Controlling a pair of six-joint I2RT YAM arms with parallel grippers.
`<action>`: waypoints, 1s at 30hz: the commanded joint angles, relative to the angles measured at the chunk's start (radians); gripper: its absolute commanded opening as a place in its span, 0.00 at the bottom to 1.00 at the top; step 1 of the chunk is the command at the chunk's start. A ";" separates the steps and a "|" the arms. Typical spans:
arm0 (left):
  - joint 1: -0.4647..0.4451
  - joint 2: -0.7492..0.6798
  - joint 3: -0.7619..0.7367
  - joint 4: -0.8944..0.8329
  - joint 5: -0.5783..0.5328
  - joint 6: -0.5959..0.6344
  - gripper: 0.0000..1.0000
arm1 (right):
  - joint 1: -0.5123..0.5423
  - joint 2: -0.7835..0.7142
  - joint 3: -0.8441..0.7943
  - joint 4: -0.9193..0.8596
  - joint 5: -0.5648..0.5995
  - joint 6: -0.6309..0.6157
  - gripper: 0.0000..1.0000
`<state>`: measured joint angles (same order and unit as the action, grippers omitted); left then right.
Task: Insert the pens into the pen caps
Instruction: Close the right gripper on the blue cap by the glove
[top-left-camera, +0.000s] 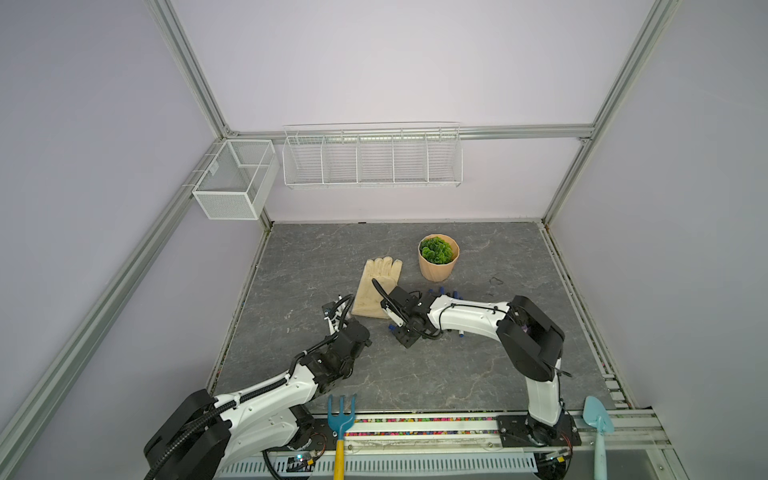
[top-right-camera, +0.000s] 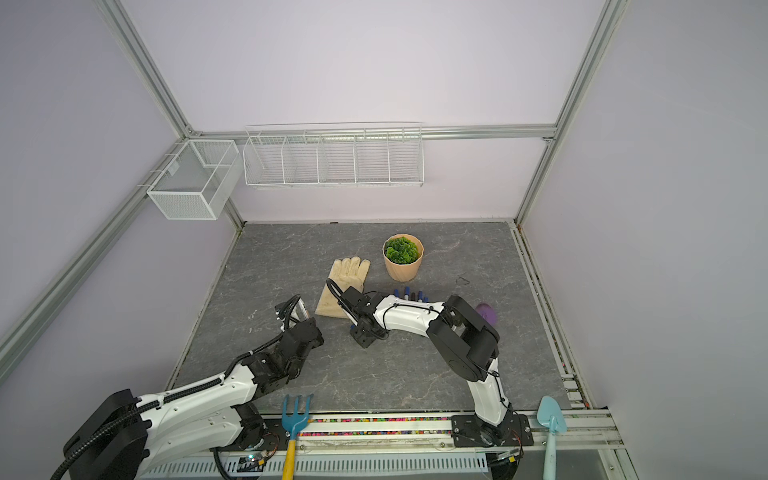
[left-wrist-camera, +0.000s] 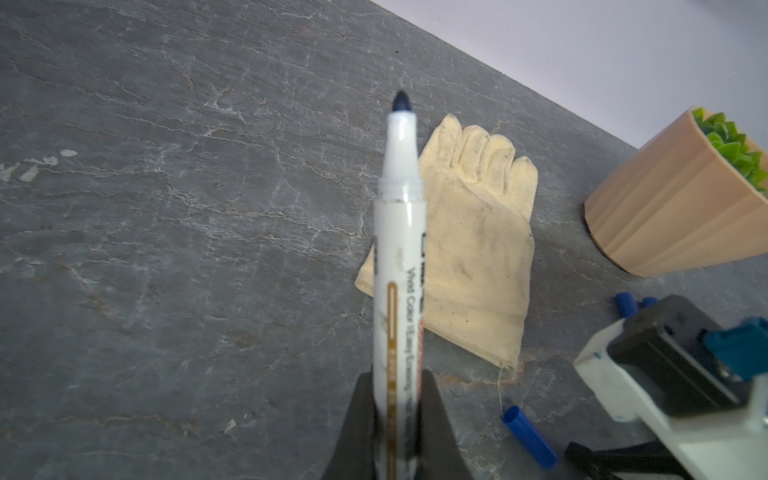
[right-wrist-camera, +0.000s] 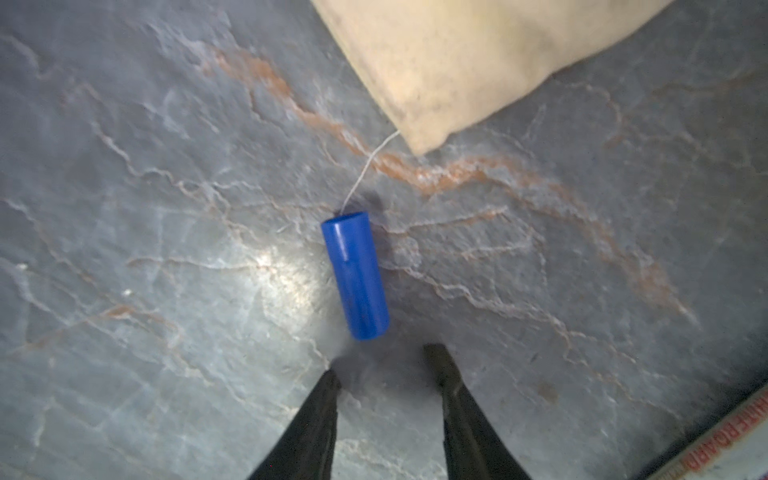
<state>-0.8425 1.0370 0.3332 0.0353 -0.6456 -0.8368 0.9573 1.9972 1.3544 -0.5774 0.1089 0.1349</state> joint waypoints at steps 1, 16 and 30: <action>0.005 0.000 0.026 0.002 -0.004 -0.007 0.00 | -0.002 0.067 0.007 -0.007 -0.018 0.026 0.43; 0.004 0.015 0.036 -0.005 -0.006 0.002 0.00 | -0.138 0.155 0.186 -0.073 0.021 0.058 0.43; 0.004 0.030 0.043 0.006 0.005 0.009 0.00 | -0.152 0.013 0.073 0.044 -0.186 0.118 0.44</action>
<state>-0.8425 1.0573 0.3470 0.0311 -0.6369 -0.8288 0.7933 2.0758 1.4792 -0.5705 0.0166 0.2131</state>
